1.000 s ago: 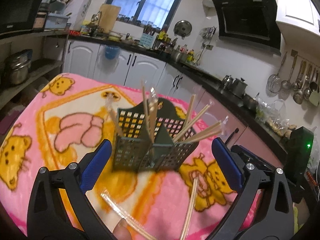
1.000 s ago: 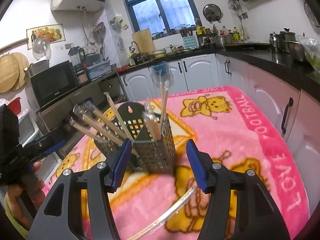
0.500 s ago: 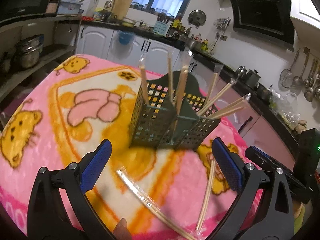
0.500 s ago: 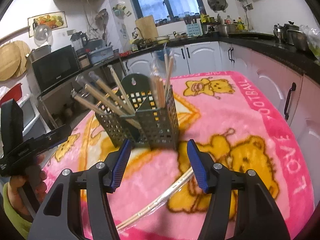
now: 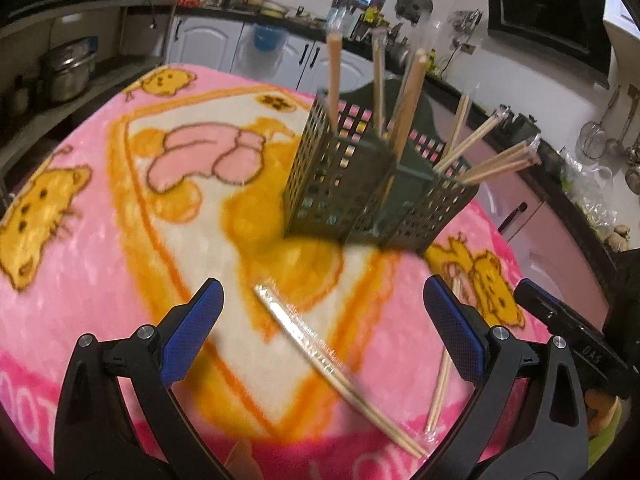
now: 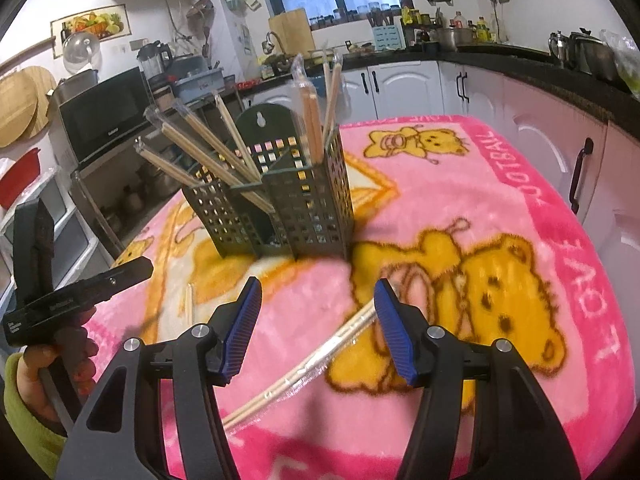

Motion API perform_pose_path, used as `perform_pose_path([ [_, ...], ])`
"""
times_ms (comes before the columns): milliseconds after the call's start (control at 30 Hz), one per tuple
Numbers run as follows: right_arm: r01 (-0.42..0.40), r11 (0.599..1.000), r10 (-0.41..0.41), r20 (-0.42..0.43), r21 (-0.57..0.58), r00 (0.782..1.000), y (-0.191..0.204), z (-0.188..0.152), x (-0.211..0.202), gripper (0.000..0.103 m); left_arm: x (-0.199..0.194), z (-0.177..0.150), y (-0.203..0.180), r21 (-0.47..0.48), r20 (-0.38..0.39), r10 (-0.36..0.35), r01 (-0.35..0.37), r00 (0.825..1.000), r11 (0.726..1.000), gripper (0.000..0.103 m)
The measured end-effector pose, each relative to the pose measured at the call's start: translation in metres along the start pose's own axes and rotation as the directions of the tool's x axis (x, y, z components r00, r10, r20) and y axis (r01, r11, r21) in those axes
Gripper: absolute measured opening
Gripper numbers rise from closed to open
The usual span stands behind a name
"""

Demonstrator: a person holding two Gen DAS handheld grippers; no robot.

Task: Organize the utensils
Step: 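Move both open tools back to the last chopsticks on the blanket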

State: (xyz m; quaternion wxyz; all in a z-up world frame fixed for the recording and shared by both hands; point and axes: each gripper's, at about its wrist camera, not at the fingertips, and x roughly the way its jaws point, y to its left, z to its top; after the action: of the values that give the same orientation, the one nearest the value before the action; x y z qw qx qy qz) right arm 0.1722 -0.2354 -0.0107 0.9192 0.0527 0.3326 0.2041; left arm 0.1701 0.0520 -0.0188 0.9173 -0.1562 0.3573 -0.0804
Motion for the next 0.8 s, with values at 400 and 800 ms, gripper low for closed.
perform_pose_path([
  [400, 0.010, 0.996, 0.003, -0.145, 0.089, 0.989, -0.029, -0.016, 0.033, 0.056, 0.043, -0.016, 0.013, -0.068, -0.131, -0.055, 0.047, 0.990, 0.997, 0.089],
  [800, 0.053, 0.993, -0.027, -0.231, 0.110, 0.973, -0.050, 0.004, 0.084, 0.055, 0.069, -0.001, 0.018, -0.033, -0.129, 0.051, -0.056, 0.990, 0.998, 0.056],
])
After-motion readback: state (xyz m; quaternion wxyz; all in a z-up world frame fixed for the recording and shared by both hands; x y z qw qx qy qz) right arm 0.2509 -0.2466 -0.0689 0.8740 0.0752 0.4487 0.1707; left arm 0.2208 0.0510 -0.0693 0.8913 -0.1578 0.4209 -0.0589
